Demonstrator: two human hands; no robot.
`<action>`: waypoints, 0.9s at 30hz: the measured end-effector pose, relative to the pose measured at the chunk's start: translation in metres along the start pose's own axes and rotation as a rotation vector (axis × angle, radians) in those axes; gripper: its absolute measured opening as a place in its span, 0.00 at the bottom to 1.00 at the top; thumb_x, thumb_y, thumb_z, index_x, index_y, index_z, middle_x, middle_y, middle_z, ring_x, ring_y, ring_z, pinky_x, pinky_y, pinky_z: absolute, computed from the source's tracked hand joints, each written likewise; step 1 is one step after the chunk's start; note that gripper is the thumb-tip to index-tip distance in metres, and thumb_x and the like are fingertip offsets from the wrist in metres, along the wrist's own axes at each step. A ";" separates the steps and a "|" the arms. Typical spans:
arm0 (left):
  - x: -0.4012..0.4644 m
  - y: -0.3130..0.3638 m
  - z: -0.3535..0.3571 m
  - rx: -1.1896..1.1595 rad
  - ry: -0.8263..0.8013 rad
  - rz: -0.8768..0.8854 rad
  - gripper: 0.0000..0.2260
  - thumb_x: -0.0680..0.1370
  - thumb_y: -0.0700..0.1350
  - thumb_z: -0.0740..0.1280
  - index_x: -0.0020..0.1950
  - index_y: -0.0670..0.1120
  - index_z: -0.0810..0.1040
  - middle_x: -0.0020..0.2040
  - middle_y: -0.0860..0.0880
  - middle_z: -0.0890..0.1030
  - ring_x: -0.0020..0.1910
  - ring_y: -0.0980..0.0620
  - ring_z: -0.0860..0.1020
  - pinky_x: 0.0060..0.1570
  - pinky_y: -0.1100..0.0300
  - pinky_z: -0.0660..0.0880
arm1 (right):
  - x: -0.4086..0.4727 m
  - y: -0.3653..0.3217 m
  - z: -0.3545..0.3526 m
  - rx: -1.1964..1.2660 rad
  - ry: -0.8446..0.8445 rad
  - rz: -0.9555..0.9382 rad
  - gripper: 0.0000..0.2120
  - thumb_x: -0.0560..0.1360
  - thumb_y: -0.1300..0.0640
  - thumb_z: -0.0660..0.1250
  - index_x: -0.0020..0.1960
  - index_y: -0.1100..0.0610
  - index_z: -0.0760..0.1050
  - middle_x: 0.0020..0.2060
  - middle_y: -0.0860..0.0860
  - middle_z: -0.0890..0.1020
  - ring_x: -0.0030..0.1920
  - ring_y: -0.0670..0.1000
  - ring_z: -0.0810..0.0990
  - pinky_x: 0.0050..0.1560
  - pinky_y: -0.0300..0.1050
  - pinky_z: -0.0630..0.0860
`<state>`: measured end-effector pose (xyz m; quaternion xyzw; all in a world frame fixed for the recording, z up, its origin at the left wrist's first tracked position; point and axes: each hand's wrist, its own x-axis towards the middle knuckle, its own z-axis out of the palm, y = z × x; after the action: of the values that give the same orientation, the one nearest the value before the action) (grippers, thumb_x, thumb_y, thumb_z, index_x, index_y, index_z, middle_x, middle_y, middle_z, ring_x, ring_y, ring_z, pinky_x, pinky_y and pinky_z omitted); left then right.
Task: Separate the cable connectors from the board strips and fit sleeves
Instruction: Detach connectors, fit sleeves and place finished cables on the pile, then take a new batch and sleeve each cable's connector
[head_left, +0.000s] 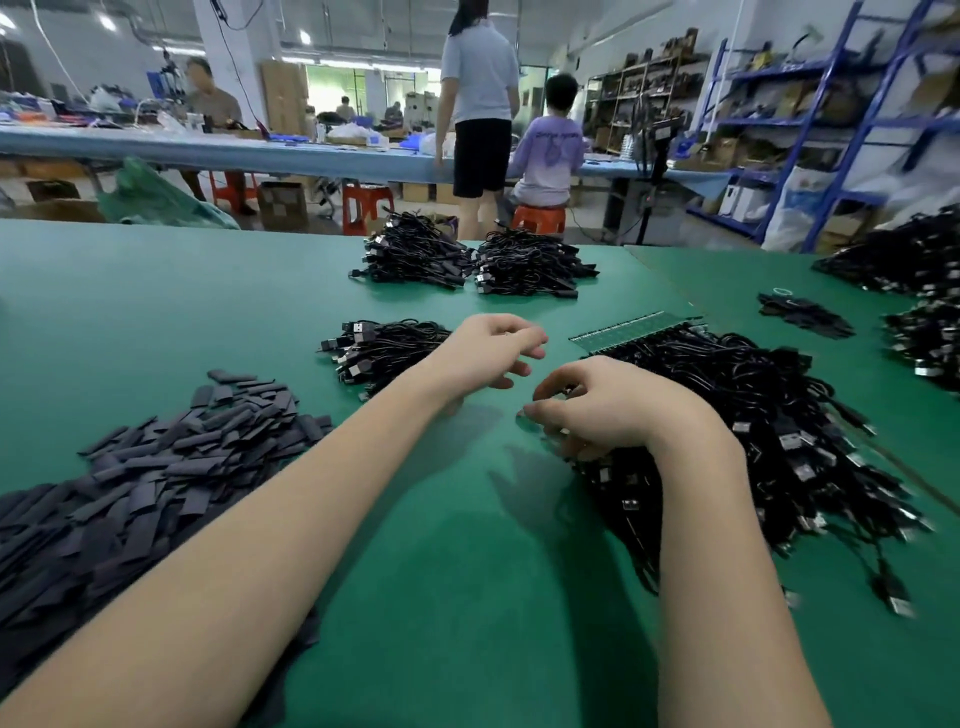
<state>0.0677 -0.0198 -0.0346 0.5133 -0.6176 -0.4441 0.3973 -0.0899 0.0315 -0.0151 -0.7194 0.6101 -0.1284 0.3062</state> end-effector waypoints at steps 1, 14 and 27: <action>0.005 0.008 0.008 0.024 -0.033 -0.018 0.11 0.82 0.51 0.65 0.58 0.47 0.81 0.53 0.51 0.85 0.43 0.55 0.80 0.42 0.62 0.76 | -0.003 0.004 -0.006 0.032 0.030 -0.002 0.08 0.80 0.49 0.69 0.55 0.52 0.80 0.44 0.55 0.87 0.42 0.54 0.88 0.50 0.53 0.85; 0.040 0.035 0.054 -0.124 0.002 -0.165 0.08 0.78 0.49 0.72 0.50 0.46 0.78 0.42 0.51 0.76 0.38 0.53 0.72 0.43 0.57 0.72 | -0.017 0.024 -0.019 0.256 0.134 0.011 0.09 0.80 0.51 0.70 0.47 0.57 0.79 0.36 0.52 0.86 0.34 0.50 0.87 0.27 0.35 0.74; 0.017 0.048 -0.010 -0.268 0.111 0.049 0.06 0.78 0.50 0.72 0.48 0.48 0.85 0.36 0.56 0.83 0.43 0.54 0.76 0.45 0.58 0.72 | -0.029 0.008 -0.027 0.288 0.306 -0.120 0.11 0.78 0.45 0.70 0.43 0.52 0.82 0.34 0.45 0.87 0.31 0.44 0.84 0.33 0.38 0.71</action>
<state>0.0613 -0.0339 0.0152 0.4641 -0.5423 -0.4835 0.5067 -0.1182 0.0506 0.0067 -0.6755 0.5808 -0.3399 0.3014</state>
